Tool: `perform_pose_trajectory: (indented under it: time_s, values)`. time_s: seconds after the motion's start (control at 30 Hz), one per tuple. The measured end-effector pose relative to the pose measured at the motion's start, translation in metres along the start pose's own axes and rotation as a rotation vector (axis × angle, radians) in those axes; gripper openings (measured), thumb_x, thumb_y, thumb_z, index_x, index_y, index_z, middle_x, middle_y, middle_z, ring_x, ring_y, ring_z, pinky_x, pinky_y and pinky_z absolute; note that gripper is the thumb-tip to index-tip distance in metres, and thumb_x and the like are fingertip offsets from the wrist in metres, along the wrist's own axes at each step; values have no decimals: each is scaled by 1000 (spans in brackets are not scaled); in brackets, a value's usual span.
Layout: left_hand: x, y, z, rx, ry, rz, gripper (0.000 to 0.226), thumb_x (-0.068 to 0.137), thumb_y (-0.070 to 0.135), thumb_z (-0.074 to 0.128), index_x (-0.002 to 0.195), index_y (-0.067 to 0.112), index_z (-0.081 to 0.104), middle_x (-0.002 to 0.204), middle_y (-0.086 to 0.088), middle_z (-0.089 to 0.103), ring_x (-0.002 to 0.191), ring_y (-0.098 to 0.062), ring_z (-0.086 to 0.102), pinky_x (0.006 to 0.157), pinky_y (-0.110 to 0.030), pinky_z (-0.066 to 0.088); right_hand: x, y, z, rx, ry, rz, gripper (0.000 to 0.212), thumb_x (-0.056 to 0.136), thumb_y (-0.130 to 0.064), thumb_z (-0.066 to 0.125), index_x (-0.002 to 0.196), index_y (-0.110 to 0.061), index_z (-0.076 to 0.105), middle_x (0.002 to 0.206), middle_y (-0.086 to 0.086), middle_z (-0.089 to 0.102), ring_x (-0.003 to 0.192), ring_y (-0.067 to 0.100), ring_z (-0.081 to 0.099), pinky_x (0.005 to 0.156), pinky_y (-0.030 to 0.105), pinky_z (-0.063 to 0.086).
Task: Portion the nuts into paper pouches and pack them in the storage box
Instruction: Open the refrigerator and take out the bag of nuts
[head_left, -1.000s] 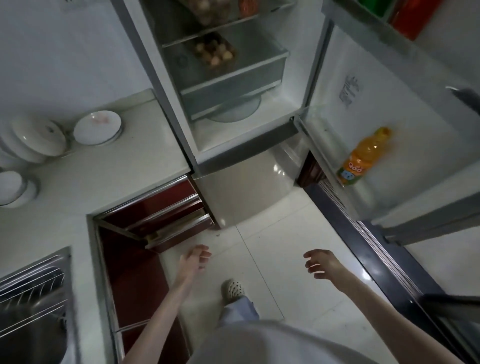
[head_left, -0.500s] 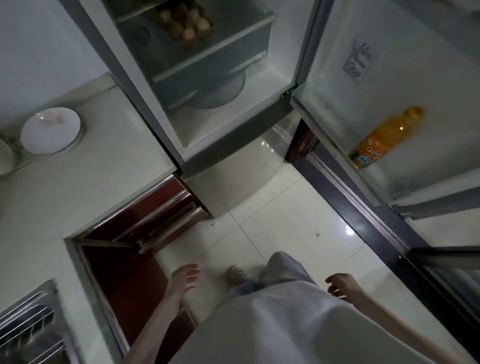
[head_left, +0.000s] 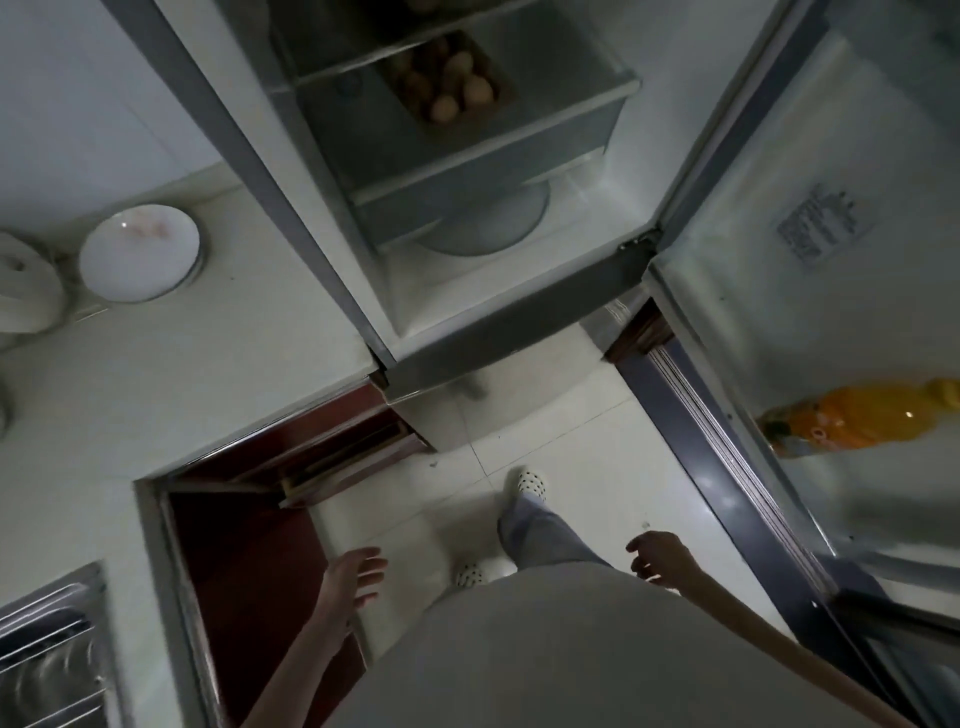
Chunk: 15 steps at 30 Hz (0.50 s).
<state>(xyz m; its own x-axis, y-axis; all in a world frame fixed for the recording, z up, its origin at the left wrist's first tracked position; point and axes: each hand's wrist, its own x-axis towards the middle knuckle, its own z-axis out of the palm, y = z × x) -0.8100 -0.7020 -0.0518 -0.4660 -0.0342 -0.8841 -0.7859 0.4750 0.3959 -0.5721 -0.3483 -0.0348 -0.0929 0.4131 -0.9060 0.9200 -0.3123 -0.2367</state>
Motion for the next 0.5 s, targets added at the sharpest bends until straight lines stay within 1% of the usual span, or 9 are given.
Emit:
perform_pose_trajectory:
  time_s: [0.13,0.23,0.37,0.43,0.5]
  values:
    - [-3,27,16,-42,38,39,27,99,11,41,97,7,68,89,-10,70,77,-24,63,61,-29,46,9,-75,-15,-15,-44,-125,23,87,1,42,90,-1,64,67,15,61,56,23,53,50,22,39]
    - [-11,53,31,-65,44,94,27,100,7,39,100,4,66,91,-13,67,74,-24,60,61,-29,43,12,-123,-23,-17,-59,-204,24,86,2,41,87,-3,65,67,14,62,55,22,54,51,23,40]
    - [-24,95,58,-72,42,268,27,102,5,37,101,5,64,91,-13,66,78,-24,60,66,-31,42,14,-177,-30,-13,-108,-325,28,82,6,41,86,-3,66,66,14,63,55,21,55,51,23,39]
    - [-35,115,72,-99,41,344,26,102,5,38,97,6,64,88,-12,67,78,-25,60,64,-31,43,9,-201,-33,-30,-122,-379,29,79,7,42,86,-5,67,64,12,64,55,19,57,52,23,41]
    - [-45,136,83,-111,25,427,26,101,3,40,95,8,65,86,-11,68,77,-24,62,60,-26,46,5,-224,-35,-34,-139,-440,29,79,7,43,86,-7,68,63,10,66,56,18,58,52,23,43]
